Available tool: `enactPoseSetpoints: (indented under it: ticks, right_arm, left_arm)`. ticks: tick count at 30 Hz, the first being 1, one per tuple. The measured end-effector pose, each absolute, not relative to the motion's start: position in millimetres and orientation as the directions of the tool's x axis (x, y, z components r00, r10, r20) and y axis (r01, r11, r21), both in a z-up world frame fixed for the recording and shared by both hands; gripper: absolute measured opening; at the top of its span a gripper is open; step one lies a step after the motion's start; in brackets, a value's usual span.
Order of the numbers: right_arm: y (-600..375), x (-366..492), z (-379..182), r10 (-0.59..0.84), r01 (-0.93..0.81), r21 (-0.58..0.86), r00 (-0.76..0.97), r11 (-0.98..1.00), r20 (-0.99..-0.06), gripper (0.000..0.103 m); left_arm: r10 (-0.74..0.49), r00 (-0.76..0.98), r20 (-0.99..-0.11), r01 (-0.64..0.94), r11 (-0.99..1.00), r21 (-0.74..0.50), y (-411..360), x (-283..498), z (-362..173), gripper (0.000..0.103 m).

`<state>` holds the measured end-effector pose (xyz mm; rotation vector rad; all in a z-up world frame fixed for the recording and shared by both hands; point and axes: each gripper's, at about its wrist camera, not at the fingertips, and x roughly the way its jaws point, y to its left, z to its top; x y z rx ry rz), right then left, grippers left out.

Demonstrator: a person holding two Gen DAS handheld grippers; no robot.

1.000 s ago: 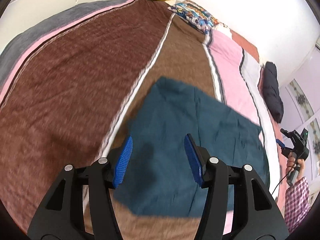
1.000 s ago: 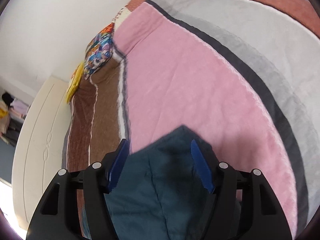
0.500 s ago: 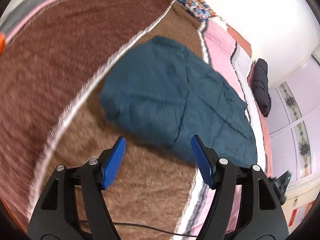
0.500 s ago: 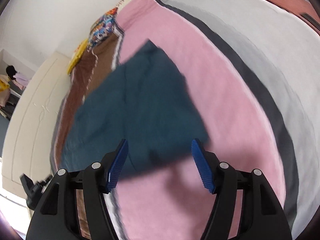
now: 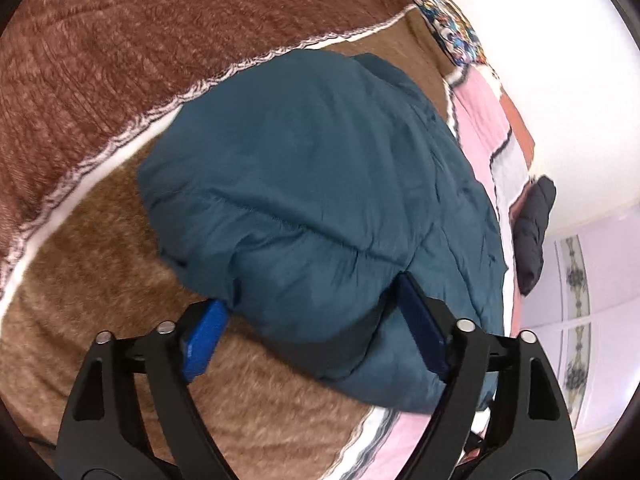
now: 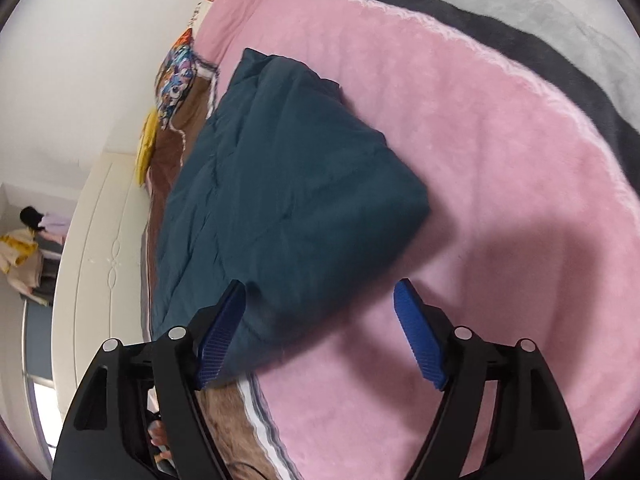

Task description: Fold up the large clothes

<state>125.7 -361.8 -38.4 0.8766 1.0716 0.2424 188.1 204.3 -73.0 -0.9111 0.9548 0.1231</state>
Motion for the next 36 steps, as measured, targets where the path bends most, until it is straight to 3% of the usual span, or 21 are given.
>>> enactPoseSetpoints:
  ticks: [3,4,5,6,8,11,15,36]
  right_arm:
    - [-353,134,-40,0.549,0.23,0.712,0.497,0.663,-0.672,0.075]
    - [-350,137,-41,0.546,0.235,0.713,0.501,0.661,-0.671,0.074]
    - [-349,138,-42,0.549,0.24,0.719,0.505,0.652,-0.666,0.067]
    - [-348,142,-44,0.556,0.247,0.728,0.506,0.64,-0.66,0.057]
    - [-345,147,-44,0.554,0.246,0.726,0.505,0.643,-0.662,0.044]
    - [-341,150,-34,0.544,0.209,0.715,0.518,0.667,-0.66,0.03]
    - [-344,141,-24,0.548,0.179,0.723,0.538,0.668,-0.64,0.023]
    - [-390,29,-28,0.541,0.155,0.673,0.478,0.723,-0.692,0.023]
  left_arm:
    - [-0.281,0.63,-0.724,-0.466,0.61,-0.641,204,191,-77,0.081]
    - [-0.276,0.639,-0.718,-0.455,0.617,-0.642,204,192,-75,0.07]
    - [-0.269,0.649,-0.712,-0.431,0.641,-0.635,201,193,-71,0.057]
    - [-0.262,0.654,-0.71,-0.415,0.66,-0.626,200,193,-66,0.051]
    - [-0.242,0.67,-0.702,-0.385,0.695,-0.607,196,189,-57,0.028]
    - [-0.229,0.685,-0.691,-0.351,0.728,-0.589,193,181,-42,0.018]
    - [-0.213,0.691,-0.69,-0.32,0.766,-0.557,187,166,-25,0.016]
    - [-0.283,0.61,-0.74,-0.308,0.775,-0.552,180,42,-57,0.018]
